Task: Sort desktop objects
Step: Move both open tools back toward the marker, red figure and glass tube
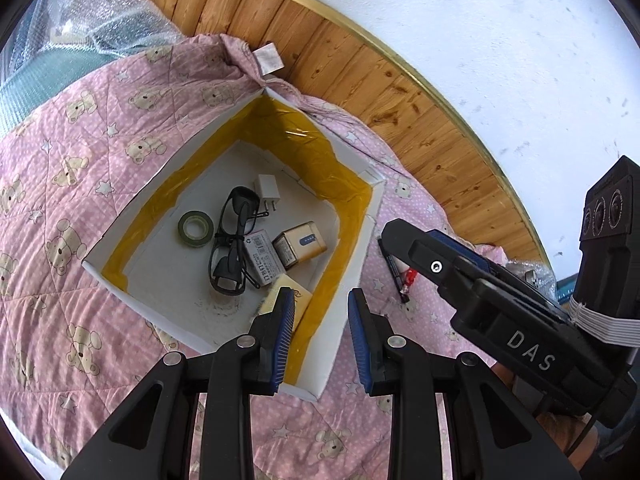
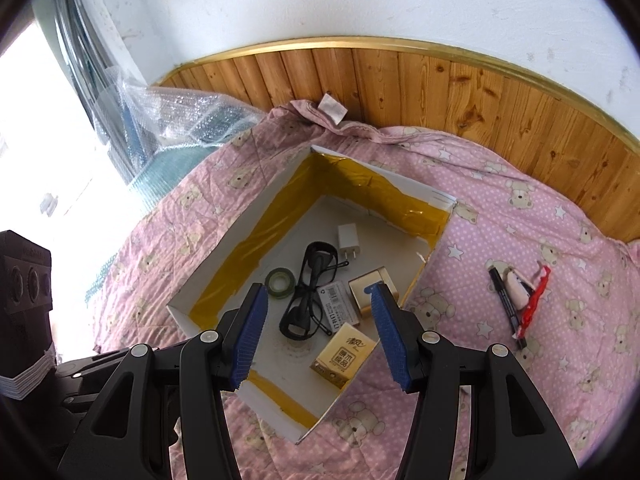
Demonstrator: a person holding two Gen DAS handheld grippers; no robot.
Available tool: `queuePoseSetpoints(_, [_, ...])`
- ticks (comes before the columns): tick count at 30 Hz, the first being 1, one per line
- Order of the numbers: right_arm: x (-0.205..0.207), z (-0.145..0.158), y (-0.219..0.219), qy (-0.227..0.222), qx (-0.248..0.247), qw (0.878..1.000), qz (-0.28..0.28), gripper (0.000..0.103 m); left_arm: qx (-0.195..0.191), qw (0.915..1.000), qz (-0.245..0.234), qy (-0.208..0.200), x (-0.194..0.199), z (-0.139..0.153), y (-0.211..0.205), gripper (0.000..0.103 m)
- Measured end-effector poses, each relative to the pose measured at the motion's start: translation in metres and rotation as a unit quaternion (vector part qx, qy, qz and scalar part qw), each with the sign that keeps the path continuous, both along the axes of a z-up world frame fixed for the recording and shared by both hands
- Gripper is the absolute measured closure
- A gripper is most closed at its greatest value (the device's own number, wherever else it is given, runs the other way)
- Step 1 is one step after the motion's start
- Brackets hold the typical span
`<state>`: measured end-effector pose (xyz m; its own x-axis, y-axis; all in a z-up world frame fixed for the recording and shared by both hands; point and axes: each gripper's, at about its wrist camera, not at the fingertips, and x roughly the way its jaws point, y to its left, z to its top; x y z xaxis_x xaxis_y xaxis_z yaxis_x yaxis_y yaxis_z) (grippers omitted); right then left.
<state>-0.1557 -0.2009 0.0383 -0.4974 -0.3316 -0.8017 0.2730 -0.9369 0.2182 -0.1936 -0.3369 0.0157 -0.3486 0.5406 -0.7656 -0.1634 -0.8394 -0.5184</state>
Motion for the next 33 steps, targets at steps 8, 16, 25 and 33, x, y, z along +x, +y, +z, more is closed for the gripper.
queuePoseSetpoints(8, [0.022, 0.003, 0.025, 0.002, -0.018, 0.999, -0.027, 0.045, -0.009, 0.9996, -0.025, 0.012, 0.017, 0.012, 0.016, 0.074])
queuePoseSetpoints(16, [0.040, -0.001, 0.063, -0.002, -0.036, 0.997, -0.066, 0.045, -0.021, 0.9978, -0.060, 0.018, 0.034, 0.017, 0.044, 0.074])
queuePoseSetpoints(25, [0.060, -0.011, 0.113, -0.008, -0.053, 0.992, -0.118, 0.045, -0.038, 0.9933, -0.108, 0.013, 0.050, 0.013, 0.085, 0.074])
queuePoseSetpoints(33, [0.075, -0.028, 0.162, -0.020, -0.065, 0.983, -0.173, 0.045, -0.054, 0.9855, -0.161, 0.008, 0.058, 0.005, 0.134, 0.074])
